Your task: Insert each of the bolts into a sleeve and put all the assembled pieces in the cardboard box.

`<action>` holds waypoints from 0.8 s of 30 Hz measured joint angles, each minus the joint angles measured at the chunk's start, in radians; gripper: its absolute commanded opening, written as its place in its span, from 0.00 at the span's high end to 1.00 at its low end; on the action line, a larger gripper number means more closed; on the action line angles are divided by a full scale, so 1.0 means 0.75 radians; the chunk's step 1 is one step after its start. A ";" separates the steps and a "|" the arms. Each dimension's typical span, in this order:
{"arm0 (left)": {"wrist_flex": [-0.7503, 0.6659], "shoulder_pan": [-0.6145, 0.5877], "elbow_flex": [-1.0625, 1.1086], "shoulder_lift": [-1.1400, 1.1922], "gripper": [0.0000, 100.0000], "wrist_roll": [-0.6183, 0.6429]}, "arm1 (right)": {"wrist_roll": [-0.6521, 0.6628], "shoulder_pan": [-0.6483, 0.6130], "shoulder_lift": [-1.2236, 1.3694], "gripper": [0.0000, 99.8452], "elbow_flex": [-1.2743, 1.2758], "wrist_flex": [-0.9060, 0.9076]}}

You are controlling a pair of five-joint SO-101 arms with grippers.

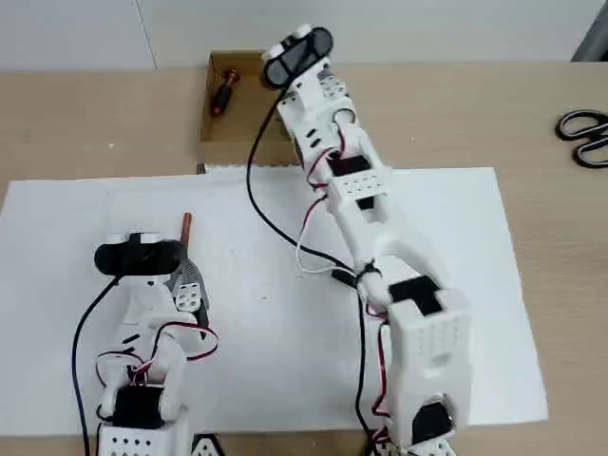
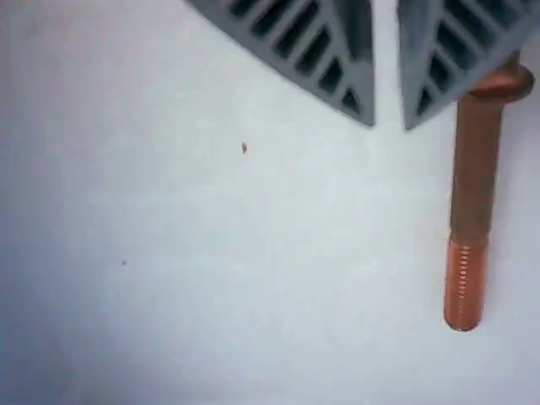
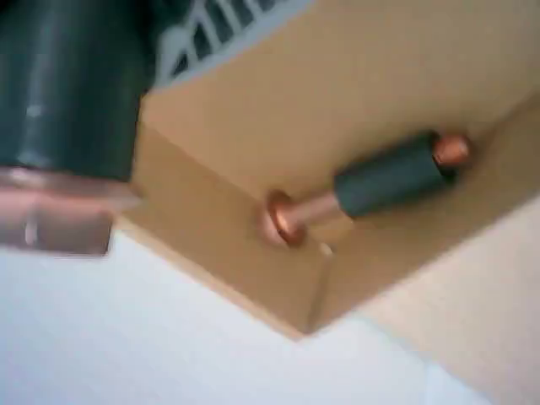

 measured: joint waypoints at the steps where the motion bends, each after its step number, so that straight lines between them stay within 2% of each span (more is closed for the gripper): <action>1: 0.000 0.000 0.000 0.000 0.99 0.000 | 0.023 -0.006 0.018 0.99 -0.031 0.025; 4: 0.000 0.000 0.000 0.000 0.99 0.000 | 0.094 -0.031 0.068 0.94 -0.086 0.078; 8: 0.000 0.000 0.000 0.000 0.99 0.000 | 0.137 -0.055 0.096 0.78 -0.088 0.088; 10: 0.000 0.000 0.000 0.000 0.99 0.000 | 0.174 -0.055 0.094 0.73 -0.092 0.133; 24: 0.000 0.000 0.000 0.000 0.99 0.000 | 0.258 -0.053 0.020 0.74 -0.180 0.415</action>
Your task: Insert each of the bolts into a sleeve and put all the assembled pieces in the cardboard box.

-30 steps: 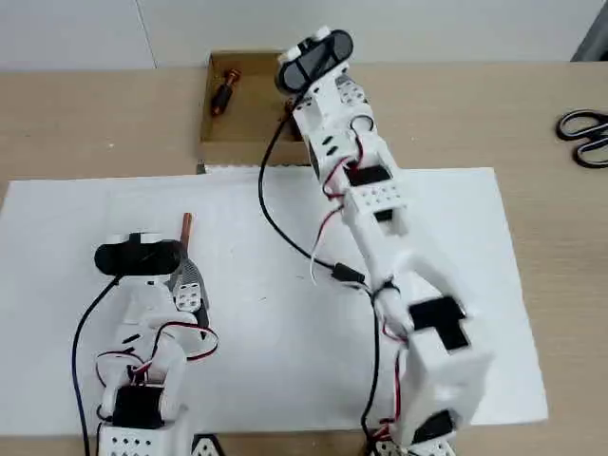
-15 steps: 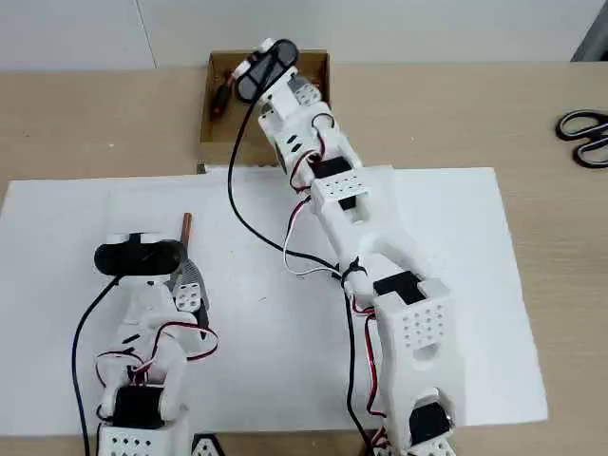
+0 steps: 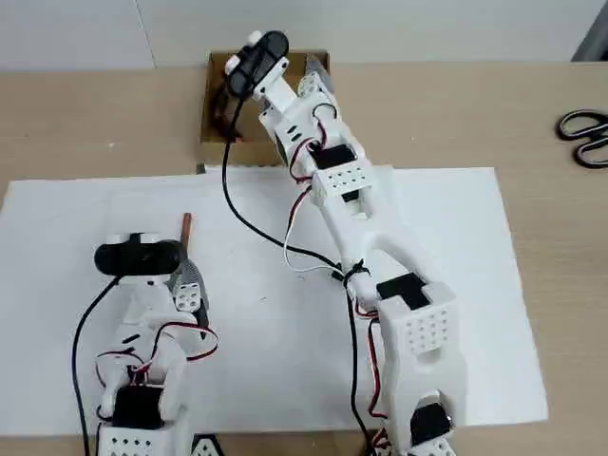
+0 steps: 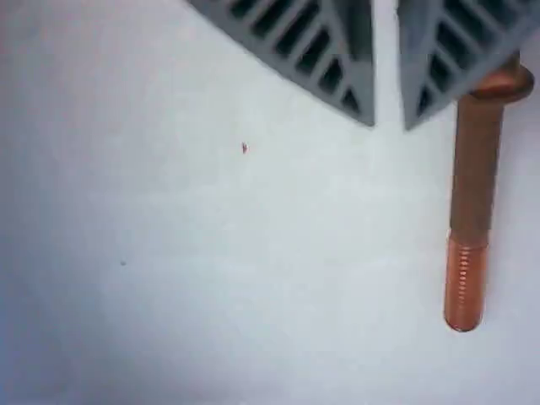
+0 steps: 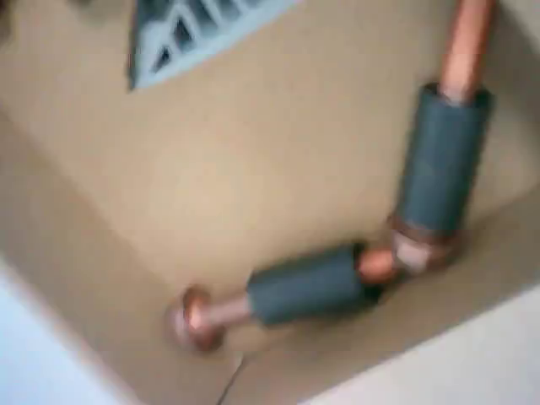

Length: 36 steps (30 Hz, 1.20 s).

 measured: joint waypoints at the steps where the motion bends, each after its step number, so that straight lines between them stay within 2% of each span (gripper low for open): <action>1: 0.000 0.000 0.000 0.000 0.99 0.000 | 0.000 0.002 -0.020 0.75 0.000 0.045; 9: 0.000 0.000 0.000 0.000 0.99 0.000 | -0.096 0.008 -0.221 1.00 0.000 0.452; 19: 0.000 0.000 0.000 0.000 0.99 0.000 | -0.110 0.008 -0.501 1.00 0.000 1.058; 28: 0.000 0.000 0.000 0.000 0.99 0.000 | -0.125 0.008 -0.679 1.00 -0.006 1.741; 34: 0.000 0.000 0.000 0.000 0.99 0.000 | -0.329 0.043 -0.683 1.00 0.002 1.851; 36: 0.000 0.000 0.000 0.000 0.99 0.000 | -0.342 0.051 -0.683 1.00 0.049 1.854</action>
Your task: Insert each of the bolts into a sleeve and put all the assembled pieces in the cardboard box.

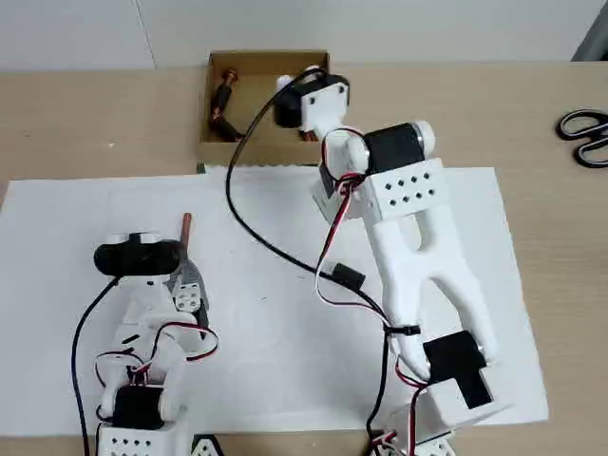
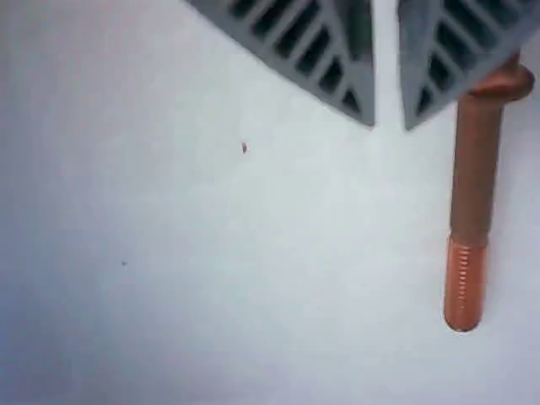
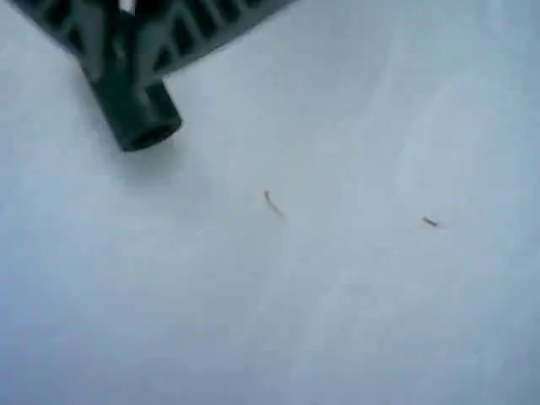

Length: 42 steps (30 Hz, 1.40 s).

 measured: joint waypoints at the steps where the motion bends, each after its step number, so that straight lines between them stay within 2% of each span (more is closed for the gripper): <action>1: 0.000 0.000 0.000 0.000 0.99 0.000 | 0.002 0.002 0.000 1.00 0.037 0.000; 12: 0.000 0.000 0.000 0.000 0.99 0.000 | 0.053 0.018 0.000 0.88 0.458 -0.119; 16: 0.000 0.000 0.000 0.000 0.99 0.000 | 0.133 0.012 0.000 0.85 0.556 -0.209; 22: 0.000 0.000 0.000 0.000 0.99 0.000 | 0.336 -0.020 0.000 0.85 0.649 -0.276; 29: 0.000 0.000 0.000 0.000 0.99 0.000 | 0.481 -0.023 -0.006 0.85 0.663 -0.303; 37: 0.000 0.000 0.000 0.000 0.99 0.000 | 0.528 -0.041 -0.006 0.85 0.759 -0.378; 42: 0.000 0.000 0.000 0.000 0.99 0.000 | 0.528 -0.065 -0.008 0.85 0.872 -0.513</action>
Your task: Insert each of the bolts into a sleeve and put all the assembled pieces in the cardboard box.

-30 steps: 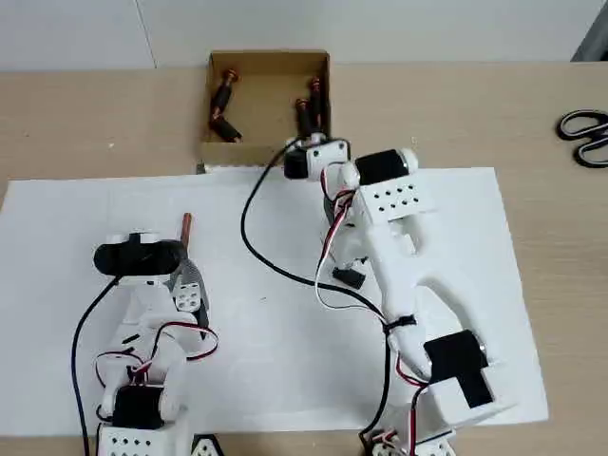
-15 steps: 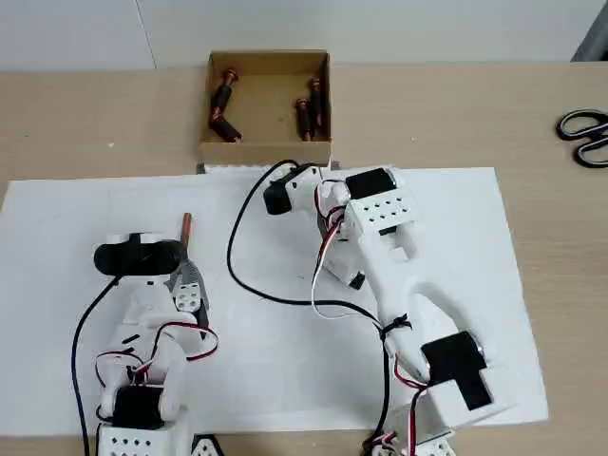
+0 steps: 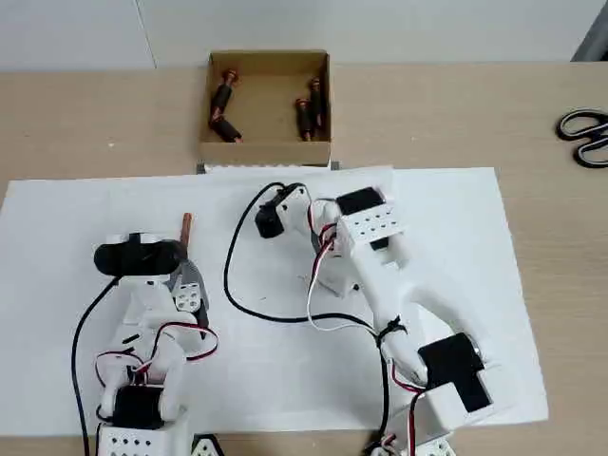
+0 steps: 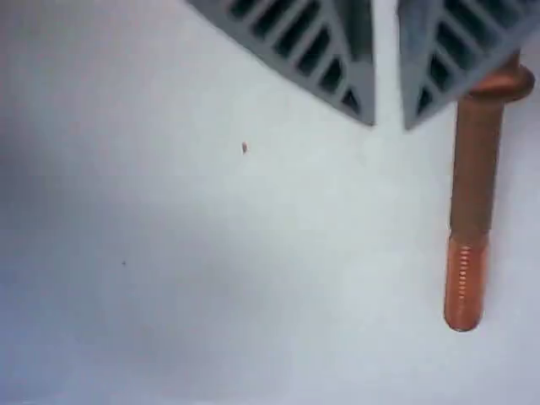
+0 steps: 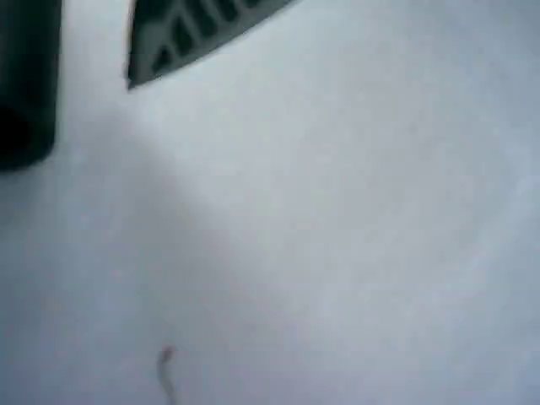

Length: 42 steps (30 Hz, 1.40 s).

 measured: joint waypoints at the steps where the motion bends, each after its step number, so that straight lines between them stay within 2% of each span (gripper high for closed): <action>1: 0.000 0.000 0.000 0.000 0.99 0.000 | 0.000 0.000 -0.002 0.85 0.020 -0.027; 8: 0.000 0.000 0.000 0.000 0.99 0.000 | 0.000 0.000 -0.035 0.86 0.168 -0.190; 13: 0.000 0.000 0.000 0.000 0.99 0.000 | 0.002 0.020 -0.053 1.00 0.229 -0.260; 18: 0.000 0.000 0.000 0.000 0.99 0.000 | 0.002 0.061 -0.063 0.99 0.229 -0.268; 25: 0.000 0.000 0.000 0.000 0.99 0.000 | -0.029 0.084 -0.178 1.00 0.164 -0.082; 32: 0.000 0.000 0.000 0.000 0.99 0.000 | -0.131 0.082 -0.544 1.00 0.129 0.117; 37: 0.000 0.000 0.000 0.000 0.99 0.000 | -0.288 0.084 -0.767 1.00 0.129 0.235; 42: 0.000 0.000 0.000 0.000 0.99 -0.012 | -0.481 0.160 -0.900 1.00 0.172 0.256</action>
